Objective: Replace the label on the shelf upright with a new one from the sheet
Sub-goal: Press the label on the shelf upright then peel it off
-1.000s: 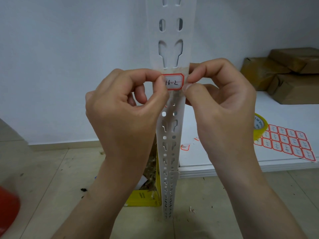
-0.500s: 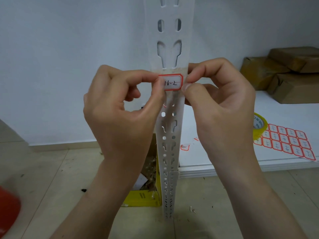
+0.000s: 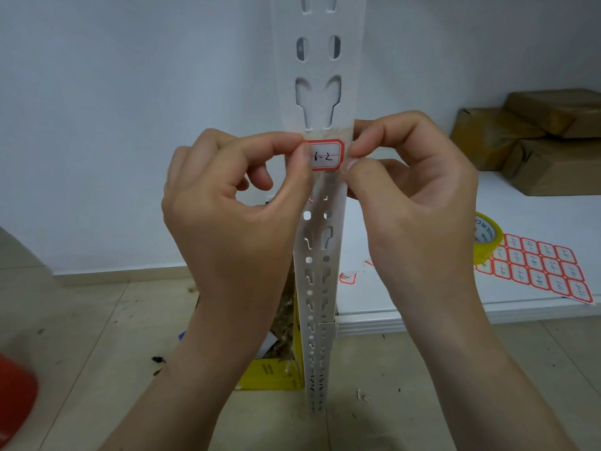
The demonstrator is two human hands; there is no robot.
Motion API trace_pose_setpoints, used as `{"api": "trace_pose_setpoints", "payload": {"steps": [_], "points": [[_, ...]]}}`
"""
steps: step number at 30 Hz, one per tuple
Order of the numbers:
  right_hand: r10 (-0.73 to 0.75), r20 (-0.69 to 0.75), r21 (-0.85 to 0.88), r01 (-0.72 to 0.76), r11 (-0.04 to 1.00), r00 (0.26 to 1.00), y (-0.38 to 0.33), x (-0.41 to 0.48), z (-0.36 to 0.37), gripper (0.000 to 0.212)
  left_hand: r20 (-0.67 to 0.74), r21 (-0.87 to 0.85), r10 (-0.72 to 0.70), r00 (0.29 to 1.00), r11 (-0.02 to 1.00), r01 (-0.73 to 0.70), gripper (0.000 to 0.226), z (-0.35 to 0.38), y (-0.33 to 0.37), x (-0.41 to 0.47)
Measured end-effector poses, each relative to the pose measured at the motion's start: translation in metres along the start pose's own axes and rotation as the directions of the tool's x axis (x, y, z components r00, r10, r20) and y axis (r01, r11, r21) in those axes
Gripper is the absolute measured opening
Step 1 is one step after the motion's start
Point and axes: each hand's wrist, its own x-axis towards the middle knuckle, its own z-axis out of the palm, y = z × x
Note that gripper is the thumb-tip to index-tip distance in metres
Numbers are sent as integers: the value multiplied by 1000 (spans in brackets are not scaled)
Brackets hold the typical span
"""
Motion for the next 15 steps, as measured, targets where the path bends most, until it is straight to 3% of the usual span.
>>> {"api": "trace_pose_setpoints", "payload": {"steps": [5,11,15], "points": [[-5,-3,-7,5,1000,1000,0,0,0,18,39,-8,7,999,1000,-7,8,1,2,-2],[1,4,2,-1,1000,1000,-2,0,-1,19,-44,17,10,999,1000,-9,13,-1,-3,-1],[-3,4,5,3,1000,1000,-2,1,0,19,-17,27,-11,1000,1000,11,11,-4,-1,2]]}}
